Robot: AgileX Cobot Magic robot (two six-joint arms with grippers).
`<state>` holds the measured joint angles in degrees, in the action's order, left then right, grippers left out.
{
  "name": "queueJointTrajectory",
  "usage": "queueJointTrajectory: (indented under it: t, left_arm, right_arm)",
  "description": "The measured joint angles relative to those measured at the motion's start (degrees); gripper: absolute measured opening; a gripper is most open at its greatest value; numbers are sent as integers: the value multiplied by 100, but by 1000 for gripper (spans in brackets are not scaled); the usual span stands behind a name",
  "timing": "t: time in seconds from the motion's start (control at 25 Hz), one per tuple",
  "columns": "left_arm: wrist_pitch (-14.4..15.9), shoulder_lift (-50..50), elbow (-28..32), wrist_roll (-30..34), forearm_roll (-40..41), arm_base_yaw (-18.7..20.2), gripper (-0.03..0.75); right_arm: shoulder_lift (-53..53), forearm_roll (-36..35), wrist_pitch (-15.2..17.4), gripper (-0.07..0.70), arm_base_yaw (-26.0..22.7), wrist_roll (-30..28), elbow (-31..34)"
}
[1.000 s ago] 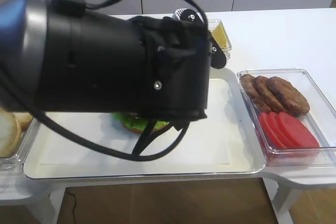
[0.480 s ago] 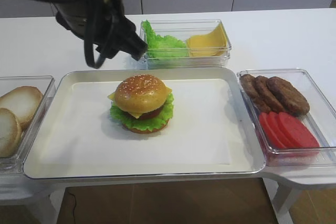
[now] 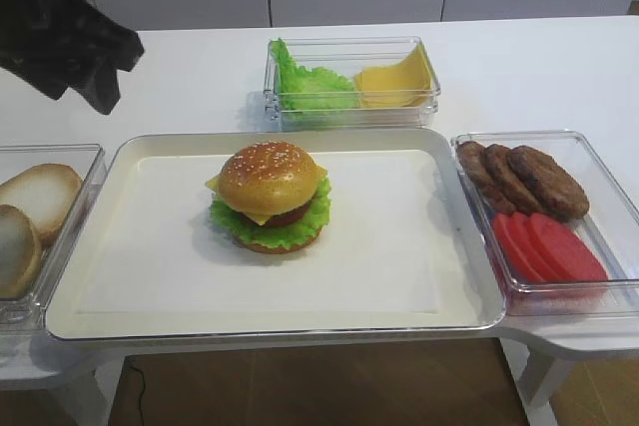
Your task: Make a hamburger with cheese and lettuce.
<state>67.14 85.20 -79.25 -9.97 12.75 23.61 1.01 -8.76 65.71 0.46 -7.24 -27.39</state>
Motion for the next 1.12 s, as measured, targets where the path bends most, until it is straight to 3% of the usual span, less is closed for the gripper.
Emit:
queueJointTrajectory:
  t: [0.28, 0.52, 0.72, 1.12]
  left_arm:
    - [338, -112, 0, 656, -721, -1250, 364]
    - [387, -682, 0, 952, -854, -1942, 364]
    - [422, -1511, 255, 997, -882, -2171, 364]
    - [479, -3735, 1853, 880, -1010, -2176, 364]
  right_arm:
    - [0, 0, 0, 245, 0, 0, 0]
    - [0, 0, 0, 245, 0, 0, 0]
    - [0, 0, 0, 245, 0, 0, 0]
    - [0, 0, 0, 245, 0, 0, 0]
